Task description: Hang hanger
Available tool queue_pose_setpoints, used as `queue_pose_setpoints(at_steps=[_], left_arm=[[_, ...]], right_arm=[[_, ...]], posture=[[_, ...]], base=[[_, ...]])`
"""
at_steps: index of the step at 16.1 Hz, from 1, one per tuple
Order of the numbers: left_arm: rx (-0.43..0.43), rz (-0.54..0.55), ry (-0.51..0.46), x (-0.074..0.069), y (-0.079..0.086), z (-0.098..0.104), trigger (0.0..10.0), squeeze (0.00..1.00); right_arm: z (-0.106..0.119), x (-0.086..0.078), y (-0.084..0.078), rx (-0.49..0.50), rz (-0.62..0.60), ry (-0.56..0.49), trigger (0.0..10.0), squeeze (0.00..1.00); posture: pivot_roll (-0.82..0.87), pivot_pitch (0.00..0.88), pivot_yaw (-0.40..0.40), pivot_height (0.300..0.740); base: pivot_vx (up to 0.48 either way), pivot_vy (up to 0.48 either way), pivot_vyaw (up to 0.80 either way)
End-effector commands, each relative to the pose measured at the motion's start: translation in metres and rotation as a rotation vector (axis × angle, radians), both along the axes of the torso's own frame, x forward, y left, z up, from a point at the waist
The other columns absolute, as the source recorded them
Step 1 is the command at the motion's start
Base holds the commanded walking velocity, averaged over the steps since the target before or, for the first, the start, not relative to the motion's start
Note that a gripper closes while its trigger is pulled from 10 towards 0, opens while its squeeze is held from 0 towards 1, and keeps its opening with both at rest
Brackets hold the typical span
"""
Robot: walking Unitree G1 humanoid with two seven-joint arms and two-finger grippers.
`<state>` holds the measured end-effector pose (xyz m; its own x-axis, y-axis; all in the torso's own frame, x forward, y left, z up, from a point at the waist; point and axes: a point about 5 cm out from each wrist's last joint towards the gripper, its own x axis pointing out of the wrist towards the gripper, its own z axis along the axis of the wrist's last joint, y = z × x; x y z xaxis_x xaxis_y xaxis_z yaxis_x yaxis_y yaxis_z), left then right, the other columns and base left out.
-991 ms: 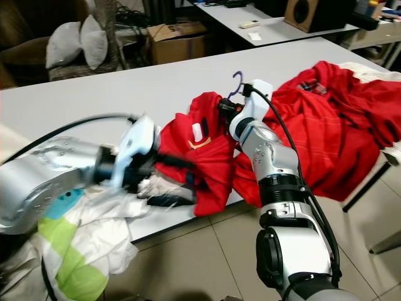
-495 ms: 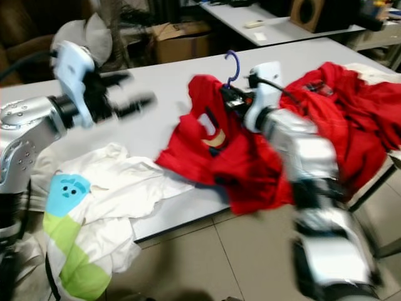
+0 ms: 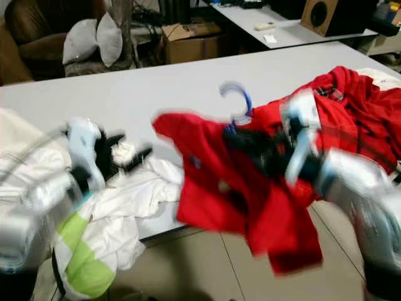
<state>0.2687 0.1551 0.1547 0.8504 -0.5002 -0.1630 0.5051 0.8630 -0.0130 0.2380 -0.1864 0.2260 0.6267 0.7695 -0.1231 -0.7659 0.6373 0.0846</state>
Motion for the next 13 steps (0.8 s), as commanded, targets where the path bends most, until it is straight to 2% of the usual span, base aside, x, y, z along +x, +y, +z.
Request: queue_pose_setpoints(at_steps=[1,2,3,4,5,11,13], left_arm=[[0.018,0.000,-0.045,-0.006,-0.003,0.006,10.0,0.00],[-0.002,0.009,-0.045,-0.010,-0.005,0.005,10.0,0.00],[-0.011,0.011,-0.041,-0.011,-0.006,0.005,10.0,0.00],[-0.004,0.025,-0.037,-0.014,-0.009,-0.001,10.0,0.00],[0.009,0.028,-0.036,-0.014,-0.010,-0.005,10.0,0.00],[0.011,0.056,-0.033,-0.008,-0.013,-0.010,10.0,0.00],[-0.020,0.064,-0.027,-0.007,-0.015,-0.009,10.0,0.00]], right_arm=[[0.000,-0.012,0.001,-0.034,0.005,-0.034,10.0,0.00],[-0.011,-0.021,0.002,-0.067,-0.008,-0.008,10.0,0.00],[-0.016,-0.023,0.002,-0.084,-0.017,-0.001,10.0,0.00],[-0.038,-0.026,0.004,-0.104,-0.131,0.011,10.0,0.00],[-0.047,-0.028,0.006,-0.106,-0.163,0.017,10.0,0.00],[-0.052,-0.031,0.008,-0.107,-0.244,-0.041,10.0,0.00],[-0.053,-0.030,0.008,-0.109,-0.257,-0.043,10.0,0.00]], posture=[[-0.09,0.000,0.033,0.740],[-0.09,0.000,0.033,0.740],[-0.09,0.000,0.033,0.740],[-0.09,0.000,0.031,0.740],[-0.09,0.000,0.033,0.740],[-0.09,0.000,0.034,0.740],[-0.09,0.000,0.035,0.740]], base=[[0.000,0.000,0.00],[0.000,0.000,0.00],[0.000,0.000,0.00],[0.000,-0.300,0.00],[0.000,-0.330,0.00],[0.000,-0.320,0.00],[0.000,0.000,0.00]])
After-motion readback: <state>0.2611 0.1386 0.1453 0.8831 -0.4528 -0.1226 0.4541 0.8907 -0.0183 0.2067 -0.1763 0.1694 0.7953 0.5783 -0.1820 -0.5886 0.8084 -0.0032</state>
